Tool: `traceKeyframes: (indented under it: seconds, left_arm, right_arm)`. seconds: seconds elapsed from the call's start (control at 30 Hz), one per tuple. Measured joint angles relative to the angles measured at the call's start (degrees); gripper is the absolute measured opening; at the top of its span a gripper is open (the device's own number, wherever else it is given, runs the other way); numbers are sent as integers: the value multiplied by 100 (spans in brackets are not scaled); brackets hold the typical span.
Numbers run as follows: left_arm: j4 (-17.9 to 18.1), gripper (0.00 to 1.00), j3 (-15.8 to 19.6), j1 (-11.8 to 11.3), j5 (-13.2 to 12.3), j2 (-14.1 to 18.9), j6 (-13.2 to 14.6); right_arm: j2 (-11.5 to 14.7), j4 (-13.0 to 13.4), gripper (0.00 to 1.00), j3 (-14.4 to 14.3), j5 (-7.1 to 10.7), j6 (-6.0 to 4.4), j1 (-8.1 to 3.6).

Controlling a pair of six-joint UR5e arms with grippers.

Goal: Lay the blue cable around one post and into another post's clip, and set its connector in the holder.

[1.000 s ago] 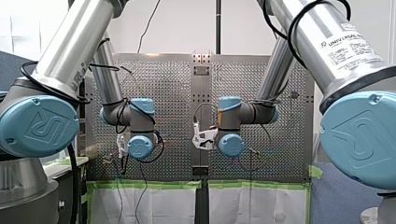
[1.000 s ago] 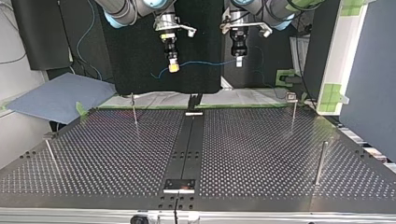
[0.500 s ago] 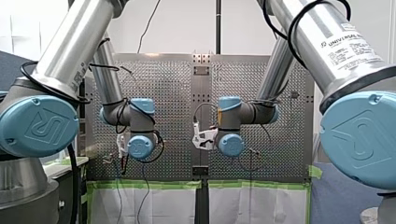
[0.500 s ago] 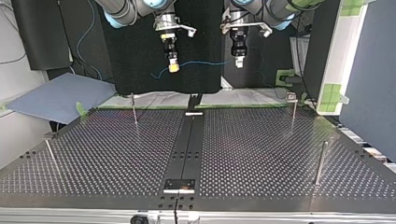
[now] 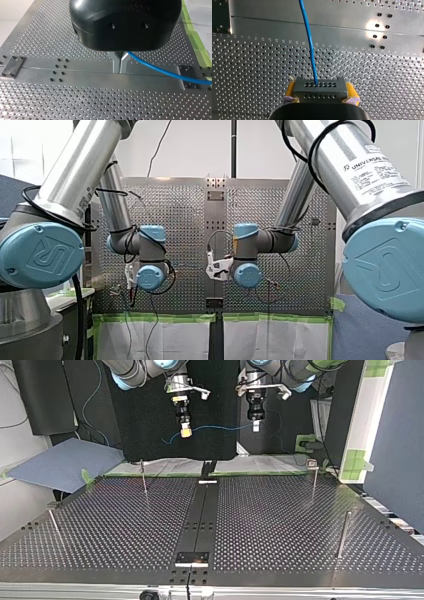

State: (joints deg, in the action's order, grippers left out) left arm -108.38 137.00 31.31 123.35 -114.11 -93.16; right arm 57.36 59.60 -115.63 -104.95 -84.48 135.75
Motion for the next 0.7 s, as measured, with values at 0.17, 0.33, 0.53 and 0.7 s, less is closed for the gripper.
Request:
traceKeyframes:
  seconds: [0.17, 0.33, 0.53, 0.7]
  left_arm:
    - [0, 0, 0, 0, 0, 0, 0]
    - [0, 0, 0, 0, 0, 0, 0]
    - [0, 0, 0, 0, 0, 0, 0]
    - [-1, 0, 0, 0, -1, 1, -5]
  right_arm:
    - [0, 0, 0, 0, 0, 0, 0]
    - [0, 0, 0, 0, 0, 0, 0]
    - [0, 0, 0, 0, 0, 0, 0]
    - [0, 0, 0, 1, 3, -3, 0]
